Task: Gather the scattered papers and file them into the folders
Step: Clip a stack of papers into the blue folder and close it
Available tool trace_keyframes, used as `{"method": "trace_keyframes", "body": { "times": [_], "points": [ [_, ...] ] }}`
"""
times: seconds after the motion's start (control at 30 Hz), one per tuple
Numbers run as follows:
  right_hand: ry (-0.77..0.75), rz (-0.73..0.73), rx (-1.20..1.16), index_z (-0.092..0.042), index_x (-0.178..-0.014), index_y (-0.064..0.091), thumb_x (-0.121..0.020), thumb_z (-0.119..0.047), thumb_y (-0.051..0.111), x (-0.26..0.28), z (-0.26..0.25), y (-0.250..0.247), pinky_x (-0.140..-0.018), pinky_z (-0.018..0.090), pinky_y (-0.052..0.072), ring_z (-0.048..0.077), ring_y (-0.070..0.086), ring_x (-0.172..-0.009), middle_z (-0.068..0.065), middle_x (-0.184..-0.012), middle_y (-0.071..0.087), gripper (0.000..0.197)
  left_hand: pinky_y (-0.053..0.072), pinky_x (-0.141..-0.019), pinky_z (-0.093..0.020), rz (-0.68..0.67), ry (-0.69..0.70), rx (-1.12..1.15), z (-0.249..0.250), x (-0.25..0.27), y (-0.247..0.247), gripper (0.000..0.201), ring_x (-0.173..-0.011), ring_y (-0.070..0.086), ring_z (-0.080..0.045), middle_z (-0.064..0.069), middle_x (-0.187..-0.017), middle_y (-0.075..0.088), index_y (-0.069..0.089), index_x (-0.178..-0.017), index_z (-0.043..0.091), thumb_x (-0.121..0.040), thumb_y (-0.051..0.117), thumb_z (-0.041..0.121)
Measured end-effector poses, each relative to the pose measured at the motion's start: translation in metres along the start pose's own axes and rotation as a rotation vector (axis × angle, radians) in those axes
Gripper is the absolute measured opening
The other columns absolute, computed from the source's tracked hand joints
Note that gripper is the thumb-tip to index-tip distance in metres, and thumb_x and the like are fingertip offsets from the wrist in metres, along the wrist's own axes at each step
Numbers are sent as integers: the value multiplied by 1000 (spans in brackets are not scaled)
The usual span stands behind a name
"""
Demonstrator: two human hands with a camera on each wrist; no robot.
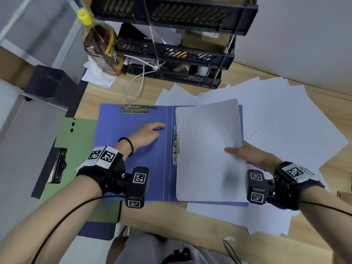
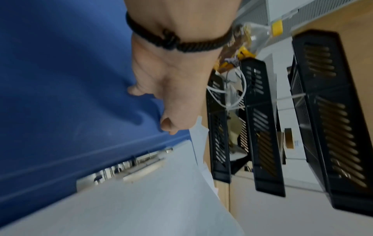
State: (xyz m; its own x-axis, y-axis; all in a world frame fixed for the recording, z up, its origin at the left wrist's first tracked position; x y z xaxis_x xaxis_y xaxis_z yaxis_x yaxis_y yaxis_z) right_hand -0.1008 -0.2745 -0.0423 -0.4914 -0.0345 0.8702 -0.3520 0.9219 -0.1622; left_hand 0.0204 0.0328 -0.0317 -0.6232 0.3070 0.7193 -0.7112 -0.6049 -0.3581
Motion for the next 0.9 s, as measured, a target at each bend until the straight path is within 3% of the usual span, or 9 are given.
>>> {"method": "trace_keyframes", "body": {
  "times": [0.07, 0.17, 0.3, 0.47, 0.57, 0.7, 0.77, 0.83, 0.9],
  "points": [
    [-4, -11, -10, -28, -128, 55, -95, -37, 59, 2, 1, 6, -96, 41, 51, 23, 66, -107, -1, -116, 70, 35, 25, -104, -17, 24, 4, 4, 10, -5, 7, 46, -135, 40, -14, 0, -142, 49, 49, -138, 12, -95, 38, -1],
    [-18, -40, -40, -26, -131, 54, -96, -34, 60, 1, 8, 12, -101, 46, 49, 21, 67, -109, -1, -118, 70, 36, 21, -117, -30, 86, 24, -67, 19, -16, 15, 39, -132, 44, -18, -1, -135, 56, 58, -130, 14, -94, 44, 6],
    [-48, -64, -43, -28, -135, 48, -96, -31, 59, 1, 10, 18, -96, 38, 50, 18, 62, -113, -5, -124, 66, 41, 29, -98, -16, 109, 1, -26, 28, -21, 19, 37, -127, 48, -14, -1, -133, 57, 56, -132, 12, -97, 45, 11],
    [-82, -67, -53, -25, -134, 47, -98, -21, 58, 0, 5, 20, -75, 17, 44, 2, 58, -100, -13, -114, 62, 38, 29, -111, -27, 20, -26, -39, 30, -24, 30, 36, -130, 46, -16, 0, -138, 54, 57, -131, 18, -98, 44, 15],
    [-72, -46, -60, -22, -134, 52, -97, -24, 59, 0, 4, 20, -78, 19, 44, 12, 60, -108, -6, -119, 64, 38, 34, -109, -30, 20, -15, -12, 28, -25, 29, 33, -126, 48, -17, -1, -133, 57, 60, -127, 20, -98, 43, 15],
    [-62, -41, -197, -26, -133, 56, -90, -45, 64, -2, 10, 22, -97, 33, 48, 14, 62, -114, -8, -124, 67, 47, 30, -114, -44, 34, -11, 0, 26, -24, 28, 29, -127, 48, -17, 4, -131, 58, 64, -117, 28, -97, 44, 20],
    [-17, -71, -320, -25, -133, 57, -85, -57, 63, -2, 12, 23, -83, 28, 51, 13, 66, -102, -5, -122, 68, 58, 31, -114, -45, 42, -5, 10, 26, -23, 29, 31, -127, 48, -17, 3, -132, 58, 63, -121, 24, -97, 44, 19],
    [-5, -69, -418, -17, -129, 60, -94, -50, 53, -3, 10, 25, -76, 28, 54, 18, 69, -92, 5, -113, 71, 48, 31, -113, -43, 55, 8, 17, 26, -22, 29, 32, -126, 49, -17, 2, -131, 59, 62, -124, 21, -97, 44, 17],
    [6, -22, -500, -11, -128, 60, -100, -38, 45, -9, 10, 25, -97, 44, 52, 31, 67, -106, 14, -117, 70, 41, 33, -113, -41, 57, 16, 16, 24, -20, 28, 33, -124, 51, -16, 1, -130, 60, 61, -126, 20, -98, 44, 18]
  ]
}}
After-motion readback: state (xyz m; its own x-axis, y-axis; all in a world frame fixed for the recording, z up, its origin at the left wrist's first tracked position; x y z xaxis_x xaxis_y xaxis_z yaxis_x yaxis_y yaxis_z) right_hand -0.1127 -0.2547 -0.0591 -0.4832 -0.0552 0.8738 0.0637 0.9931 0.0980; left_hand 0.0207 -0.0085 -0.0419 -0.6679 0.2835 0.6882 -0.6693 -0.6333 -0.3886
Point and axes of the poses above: each hand's wrist, its own x-axis away from the middle knuckle, its own y-axis out of the palm, z = x × y, the point moved 4 cm from there along -x, towards the middle knuckle
